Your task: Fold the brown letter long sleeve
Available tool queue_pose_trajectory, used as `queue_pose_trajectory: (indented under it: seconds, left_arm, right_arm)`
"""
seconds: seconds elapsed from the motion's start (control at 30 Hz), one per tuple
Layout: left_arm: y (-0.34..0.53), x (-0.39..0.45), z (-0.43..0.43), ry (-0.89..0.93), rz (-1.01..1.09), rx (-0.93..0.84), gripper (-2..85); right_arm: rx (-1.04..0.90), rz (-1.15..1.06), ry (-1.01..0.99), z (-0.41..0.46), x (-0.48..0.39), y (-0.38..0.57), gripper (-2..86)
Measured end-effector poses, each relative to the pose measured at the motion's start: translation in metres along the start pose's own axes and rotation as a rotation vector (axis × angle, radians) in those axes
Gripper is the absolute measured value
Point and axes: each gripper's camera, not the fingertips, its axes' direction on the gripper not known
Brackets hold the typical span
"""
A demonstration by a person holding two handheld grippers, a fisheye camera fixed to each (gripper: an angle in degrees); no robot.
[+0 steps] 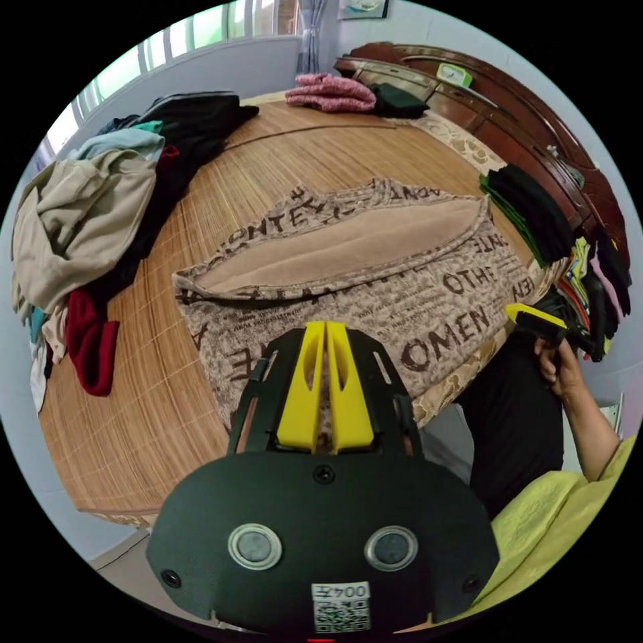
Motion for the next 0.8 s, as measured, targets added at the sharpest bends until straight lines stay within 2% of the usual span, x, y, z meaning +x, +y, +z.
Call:
queue_pose_trajectory:
  seconds: [0.23, 0.4, 0.5, 0.57, 0.63, 0.7, 0.8]
  left_arm:
    - [-0.048, -0.01, 0.046, -0.085, 0.106, -0.127, 0.5]
    - [-0.078, -0.025, 0.056, -0.131, 0.125, -0.125, 0.4]
    - [-0.101, -0.052, 0.054, -0.195, 0.045, -0.065, 0.2]
    - [-0.11, -0.076, 0.044, -0.143, -0.071, 0.016, 0.2]
    - [-0.112, -0.09, 0.04, -0.013, -0.123, 0.08, 0.2]
    - [-0.105, -0.082, 0.047, 0.02, -0.103, 0.092, 0.2]
    - [-0.083, -0.039, 0.084, 0.155, 0.052, 0.055, 0.2]
  right_arm:
    - [-0.011, 0.068, -0.067, 0.007, 0.023, -0.012, 1.6]
    - [-0.013, 0.071, -0.072, 0.012, 0.029, -0.019, 0.7]
    - [-0.015, 0.074, -0.073, 0.014, 0.032, -0.023, 0.4]
    - [-0.014, 0.074, -0.071, 0.016, 0.033, -0.027, 0.2]
    - [-0.014, 0.075, -0.071, 0.017, 0.035, -0.029, 0.1]
    - [-0.013, 0.079, -0.075, 0.018, 0.037, -0.032, 0.0]
    - [-0.011, 0.081, -0.077, 0.019, 0.039, -0.036, -0.2]
